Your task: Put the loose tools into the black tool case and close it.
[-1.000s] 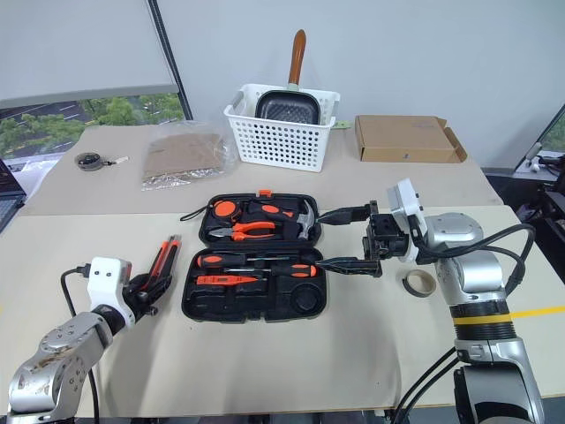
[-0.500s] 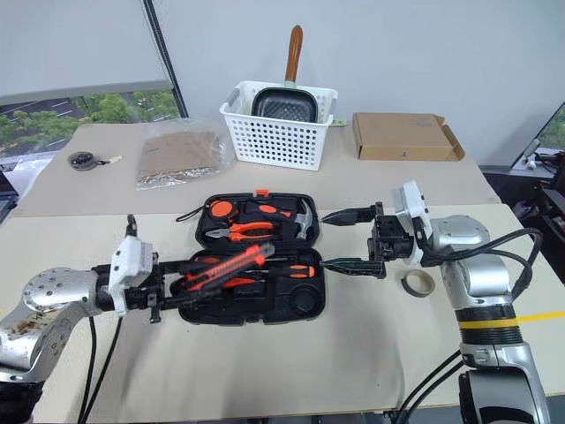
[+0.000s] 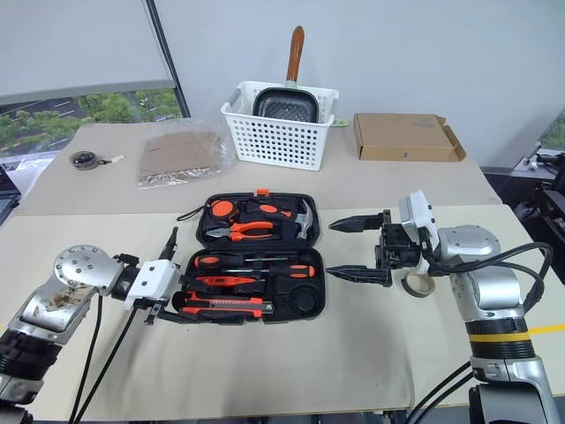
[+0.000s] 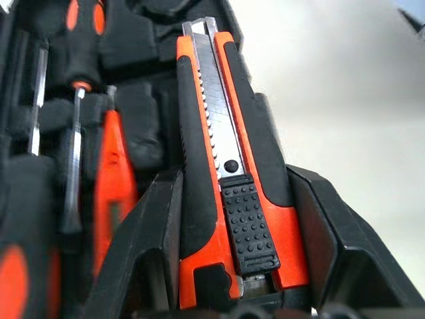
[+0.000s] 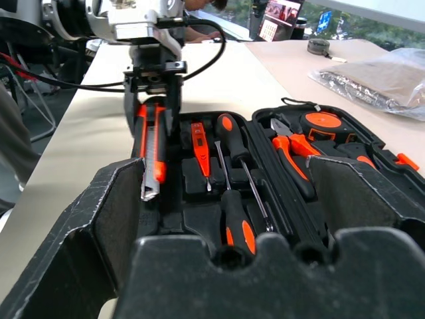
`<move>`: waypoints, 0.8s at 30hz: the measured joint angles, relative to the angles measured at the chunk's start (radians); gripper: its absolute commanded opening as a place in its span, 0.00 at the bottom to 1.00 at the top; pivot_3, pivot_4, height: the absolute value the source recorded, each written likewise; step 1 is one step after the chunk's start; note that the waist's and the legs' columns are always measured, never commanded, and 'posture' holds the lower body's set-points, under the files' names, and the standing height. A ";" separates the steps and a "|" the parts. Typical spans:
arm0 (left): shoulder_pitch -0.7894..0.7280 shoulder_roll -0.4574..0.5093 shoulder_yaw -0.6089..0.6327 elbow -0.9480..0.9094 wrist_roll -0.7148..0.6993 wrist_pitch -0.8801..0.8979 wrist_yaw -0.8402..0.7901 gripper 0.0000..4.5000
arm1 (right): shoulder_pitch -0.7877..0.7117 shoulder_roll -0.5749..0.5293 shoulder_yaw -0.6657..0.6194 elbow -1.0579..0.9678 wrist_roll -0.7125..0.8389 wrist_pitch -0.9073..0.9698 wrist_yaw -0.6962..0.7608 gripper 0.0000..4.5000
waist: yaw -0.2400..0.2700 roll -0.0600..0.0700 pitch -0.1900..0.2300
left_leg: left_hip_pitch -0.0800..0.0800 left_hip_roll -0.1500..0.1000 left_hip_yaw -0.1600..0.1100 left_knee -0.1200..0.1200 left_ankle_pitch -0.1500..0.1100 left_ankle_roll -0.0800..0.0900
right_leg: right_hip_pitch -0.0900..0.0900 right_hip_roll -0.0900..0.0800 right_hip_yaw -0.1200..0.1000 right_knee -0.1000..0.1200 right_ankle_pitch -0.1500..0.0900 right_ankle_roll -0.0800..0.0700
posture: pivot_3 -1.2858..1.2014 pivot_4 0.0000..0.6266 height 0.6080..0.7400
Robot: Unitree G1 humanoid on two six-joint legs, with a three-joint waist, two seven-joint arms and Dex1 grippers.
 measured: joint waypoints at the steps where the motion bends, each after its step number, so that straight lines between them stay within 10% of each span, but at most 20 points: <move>1: -0.006 -0.004 -0.001 0.007 0.003 -0.001 0.000 0.40 | 0.000 0.000 0.000 0.000 0.000 0.000 -0.001 1.00 | -0.003 0.000 0.000 | 0.000 0.000 0.000 0.000 0.000 0.000 | 0.000 0.000 0.000 0.000 0.000 0.000 | 0.52 0.24 0.70; 13: -0.038 -0.028 -0.037 0.030 0.076 0.011 0.048 0.40 | 0.003 0.000 0.000 -0.001 0.000 -0.001 -0.015 1.00 | -0.006 0.000 0.000 | 0.001 0.001 0.000 0.001 0.000 0.000 | 0.001 0.000 0.000 0.001 0.000 0.000 | 0.52 0.24 0.70; 19: -0.037 -0.022 -0.040 -0.014 0.068 0.066 0.039 0.95 | 0.003 0.000 0.000 0.000 0.000 -0.006 -0.014 1.00 | -0.008 0.000 0.000 | 0.001 0.001 0.000 0.001 0.000 0.000 | 0.001 0.001 0.001 0.001 0.000 0.000 | 0.52 0.24 0.70; 24: -0.037 -0.018 -0.036 -0.026 0.040 0.111 0.038 0.99 | 0.003 0.000 0.000 0.002 0.000 -0.009 -0.014 1.00 | -0.011 0.000 0.000 | 0.001 0.001 0.001 0.001 0.000 0.000 | 0.000 0.001 0.001 0.001 0.000 0.000 | 0.52 0.24 0.70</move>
